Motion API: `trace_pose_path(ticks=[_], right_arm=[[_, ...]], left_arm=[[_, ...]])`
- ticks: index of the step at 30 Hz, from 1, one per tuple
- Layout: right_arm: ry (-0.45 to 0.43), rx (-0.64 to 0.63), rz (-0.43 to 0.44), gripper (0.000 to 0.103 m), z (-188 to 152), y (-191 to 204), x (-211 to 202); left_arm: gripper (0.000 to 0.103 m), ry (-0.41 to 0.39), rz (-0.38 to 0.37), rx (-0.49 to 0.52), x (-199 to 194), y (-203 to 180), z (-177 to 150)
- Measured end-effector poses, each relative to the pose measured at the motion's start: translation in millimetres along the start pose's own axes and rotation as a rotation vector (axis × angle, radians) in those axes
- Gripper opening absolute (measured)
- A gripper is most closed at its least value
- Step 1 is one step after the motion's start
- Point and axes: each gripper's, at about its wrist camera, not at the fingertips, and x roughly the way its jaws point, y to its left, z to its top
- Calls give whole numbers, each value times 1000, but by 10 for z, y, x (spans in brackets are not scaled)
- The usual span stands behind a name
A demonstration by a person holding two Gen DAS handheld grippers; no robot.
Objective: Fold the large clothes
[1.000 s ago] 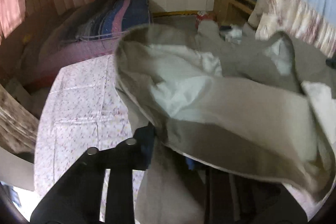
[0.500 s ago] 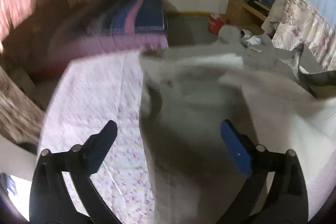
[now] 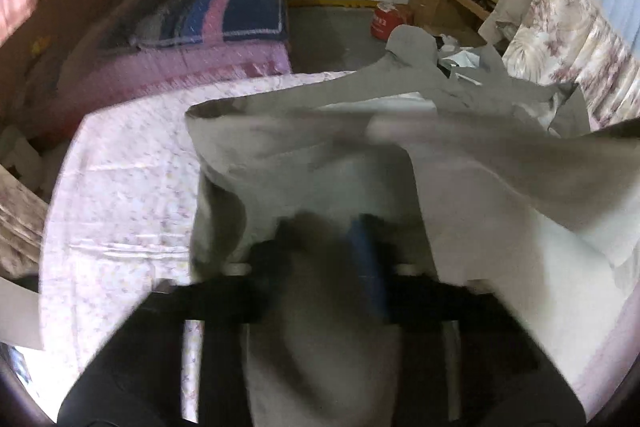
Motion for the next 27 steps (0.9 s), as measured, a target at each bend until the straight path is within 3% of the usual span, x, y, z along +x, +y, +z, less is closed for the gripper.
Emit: trace_pose_path(ticks=[1, 3, 5, 7, 9, 11, 12, 13, 15, 16, 17, 19, 23, 25, 27], right_arm=[[-25, -3, -11, 4, -5, 1, -54], [-114, 57, -2, 3, -6, -109, -260], [-216, 174, 48, 3, -14, -315, -532], [-334, 336, 124, 2, -68, -638, -810], [-399, 524, 220, 2, -167, -1046, -865], [-368, 685, 319, 3, -262, -1317, -673], [-284, 808, 374, 3, -352, -1474, -398], [-217, 886, 382, 5, -444, -1540, -191], [-86, 849, 283, 27, -504, -1482, 93], [-69, 809, 228, 46, -504, -1428, 115], [-74, 778, 170, 58, -507, -1387, 93], [-112, 737, 113, 59, -496, -1336, -30], [-111, 723, 116, 72, -436, -1289, -132], [-59, 702, 117, 74, -428, -1279, -39], [-38, 709, 140, 74, -474, -1246, 34]], left_arm=[[0, 2, 2, -15, 21, 29, 27], [0, -17, 2, -43, -9, 75, 57], [0, -90, -17, -53, -204, 106, 67], [0, -172, -13, -61, -414, 126, 86], [0, -208, -17, -83, -505, 191, 116], [0, -193, -16, -109, -465, 298, 155], [0, -176, -16, -120, -425, 348, 153], [0, -149, -5, -135, -361, 409, 137], [2, -123, 23, -160, -294, 486, 88], [17, -111, 26, -167, -271, 527, 43], [47, -102, 33, -172, -258, 559, 12], [78, -101, 51, -170, -257, 607, -56], [87, -77, 5, -160, -188, 571, -47], [86, -55, -3, -160, -59, 511, 16], [44, -38, 2, -148, 39, 427, 58]])
